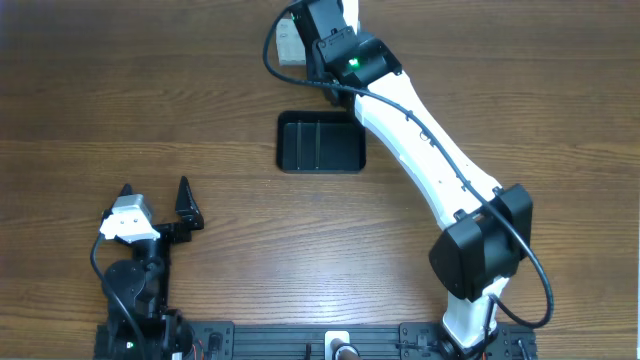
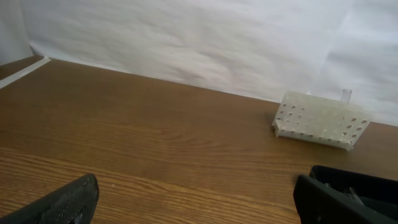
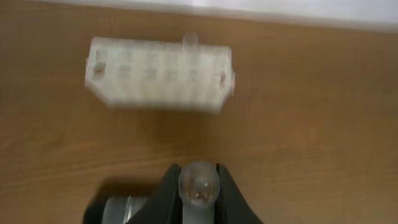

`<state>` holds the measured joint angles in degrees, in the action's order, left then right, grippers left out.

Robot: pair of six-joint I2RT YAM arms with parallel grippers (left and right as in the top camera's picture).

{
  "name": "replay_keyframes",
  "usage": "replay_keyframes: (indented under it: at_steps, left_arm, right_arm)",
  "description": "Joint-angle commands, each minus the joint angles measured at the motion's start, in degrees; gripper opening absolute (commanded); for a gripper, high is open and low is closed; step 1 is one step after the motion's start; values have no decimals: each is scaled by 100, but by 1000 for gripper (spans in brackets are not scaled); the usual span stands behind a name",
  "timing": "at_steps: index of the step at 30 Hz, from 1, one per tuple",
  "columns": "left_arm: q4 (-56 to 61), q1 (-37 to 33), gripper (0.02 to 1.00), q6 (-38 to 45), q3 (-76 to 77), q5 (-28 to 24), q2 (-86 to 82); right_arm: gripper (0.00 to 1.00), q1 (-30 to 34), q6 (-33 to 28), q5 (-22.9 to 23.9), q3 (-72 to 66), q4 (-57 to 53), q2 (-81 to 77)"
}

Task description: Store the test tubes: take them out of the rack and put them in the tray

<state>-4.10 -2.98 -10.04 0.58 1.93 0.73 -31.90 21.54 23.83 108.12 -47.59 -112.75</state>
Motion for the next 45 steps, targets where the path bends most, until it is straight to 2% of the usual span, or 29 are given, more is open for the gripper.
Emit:
replay_keyframes:
  at_steps: [1, 4, 8, 11, 14, 22, 36, 45]
  left_arm:
    - [2, -24, 998, 81, -24, 48, -46]
    - [2, -24, 996, 81, -24, 48, -46]
    - [2, -24, 998, 81, -24, 48, -46]
    - [2, -24, 998, 81, -24, 48, -46]
    - [2, -24, 996, 81, -24, 48, -46]
    - [2, -24, 998, 81, -24, 48, -46]
    - [2, -24, 998, 81, -24, 48, -46]
    - [2, -24, 1000, 81, -24, 48, -46]
  right_arm:
    - [56, -155, 1143, -533, 94, -695, 173]
    - [49, -168, 1427, -638, 90, -1086, 144]
    - [88, -166, 1615, -645, 81, -1460, 90]
    - [40, -162, 1663, -780, 79, -1705, -48]
    - [36, -164, 1683, -953, 74, -1823, -177]
    - [38, -92, 1766, -1255, 46, -1939, -570]
    - [42, 267, 1759, -1241, 42, -1652, -955]
    - [53, 275, 1759, -1329, 39, -1631, -1150]
